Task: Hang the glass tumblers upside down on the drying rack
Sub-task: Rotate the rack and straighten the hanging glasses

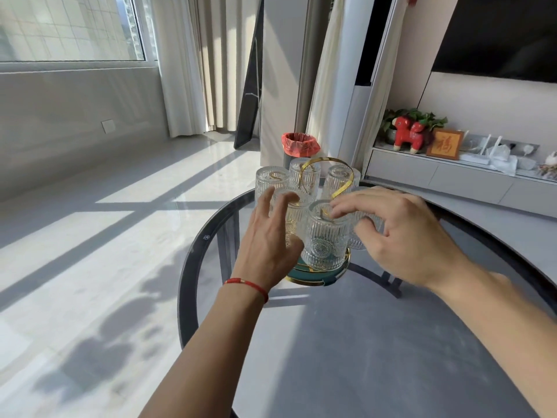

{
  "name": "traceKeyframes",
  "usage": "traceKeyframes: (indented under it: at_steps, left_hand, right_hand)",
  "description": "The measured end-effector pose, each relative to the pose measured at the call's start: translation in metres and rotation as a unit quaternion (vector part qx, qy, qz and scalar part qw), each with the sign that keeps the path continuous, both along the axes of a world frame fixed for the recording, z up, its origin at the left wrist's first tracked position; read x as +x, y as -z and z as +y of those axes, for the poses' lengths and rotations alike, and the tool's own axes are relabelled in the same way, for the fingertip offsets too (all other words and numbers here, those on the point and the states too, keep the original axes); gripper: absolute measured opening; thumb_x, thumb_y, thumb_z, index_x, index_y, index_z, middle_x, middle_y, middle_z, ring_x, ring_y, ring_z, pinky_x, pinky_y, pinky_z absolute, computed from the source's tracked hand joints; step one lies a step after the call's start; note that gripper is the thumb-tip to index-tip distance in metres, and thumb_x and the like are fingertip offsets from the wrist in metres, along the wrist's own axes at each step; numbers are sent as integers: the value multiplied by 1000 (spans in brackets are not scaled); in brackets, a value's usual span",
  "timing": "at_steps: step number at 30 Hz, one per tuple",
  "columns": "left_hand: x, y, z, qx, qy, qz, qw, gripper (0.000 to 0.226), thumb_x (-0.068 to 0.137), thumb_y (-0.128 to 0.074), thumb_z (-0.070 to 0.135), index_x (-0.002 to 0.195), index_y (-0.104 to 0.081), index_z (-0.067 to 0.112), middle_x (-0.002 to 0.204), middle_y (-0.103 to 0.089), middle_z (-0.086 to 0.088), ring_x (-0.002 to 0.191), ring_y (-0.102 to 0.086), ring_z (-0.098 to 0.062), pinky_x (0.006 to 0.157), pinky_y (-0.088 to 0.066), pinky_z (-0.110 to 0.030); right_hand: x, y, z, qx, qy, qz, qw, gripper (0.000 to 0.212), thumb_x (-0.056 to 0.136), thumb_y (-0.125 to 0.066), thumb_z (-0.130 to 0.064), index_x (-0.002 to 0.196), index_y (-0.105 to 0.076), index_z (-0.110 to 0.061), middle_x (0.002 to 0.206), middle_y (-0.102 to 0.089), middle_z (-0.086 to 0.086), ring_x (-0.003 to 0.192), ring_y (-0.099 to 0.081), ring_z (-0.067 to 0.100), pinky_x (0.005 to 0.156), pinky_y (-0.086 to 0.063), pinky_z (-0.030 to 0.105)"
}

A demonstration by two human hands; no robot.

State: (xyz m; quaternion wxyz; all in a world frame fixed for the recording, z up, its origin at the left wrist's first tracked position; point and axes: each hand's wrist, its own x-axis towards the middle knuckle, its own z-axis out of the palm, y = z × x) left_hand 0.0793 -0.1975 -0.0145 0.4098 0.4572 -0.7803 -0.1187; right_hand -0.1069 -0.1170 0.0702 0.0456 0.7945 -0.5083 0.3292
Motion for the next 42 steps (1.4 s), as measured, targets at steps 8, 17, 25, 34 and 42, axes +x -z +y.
traceKeyframes:
  at_steps: [8,17,25,34,42]
  left_hand:
    - [-7,11,-3,-48,-32,25,998,50,86,-73,11,130,-50,17,132,-56,-9,116,-51,-20,95,-37,-21]
    - [-5,13,0,-44,-67,77,994,53,81,-76,12,124,-47,26,125,-51,-8,111,-47,-15,86,-31,-14]
    - [-5,13,2,-51,-55,72,995,53,83,-74,7,125,-46,20,122,-47,-2,115,-48,-22,88,-27,-7]
    - [-5,10,5,-39,-61,70,995,53,82,-76,8,125,-46,18,126,-51,-12,115,-49,-24,86,-27,-9]
    - [-6,8,6,-24,-66,71,995,63,84,-77,9,134,-41,15,131,-51,-14,119,-50,-26,88,-28,-13]
  right_hand:
    - [-6,36,8,-43,46,-31,998,41,79,-60,12,105,-77,-14,122,-73,-2,120,-62,18,103,-41,33]
    - [7,57,7,-59,115,-73,989,36,84,-58,-3,115,-72,-15,123,-70,-1,116,-61,22,97,-45,41]
    - [30,63,-9,-10,183,-96,978,56,91,-68,-34,139,-53,-11,137,-52,8,126,-49,26,106,-42,37]
    - [39,76,-31,66,196,-132,969,83,92,-65,-50,156,-28,-11,151,-46,12,136,-45,28,108,-38,33]
    - [38,79,-34,49,207,-162,964,90,89,-70,-51,156,-27,-11,154,-48,12,137,-48,27,108,-39,32]
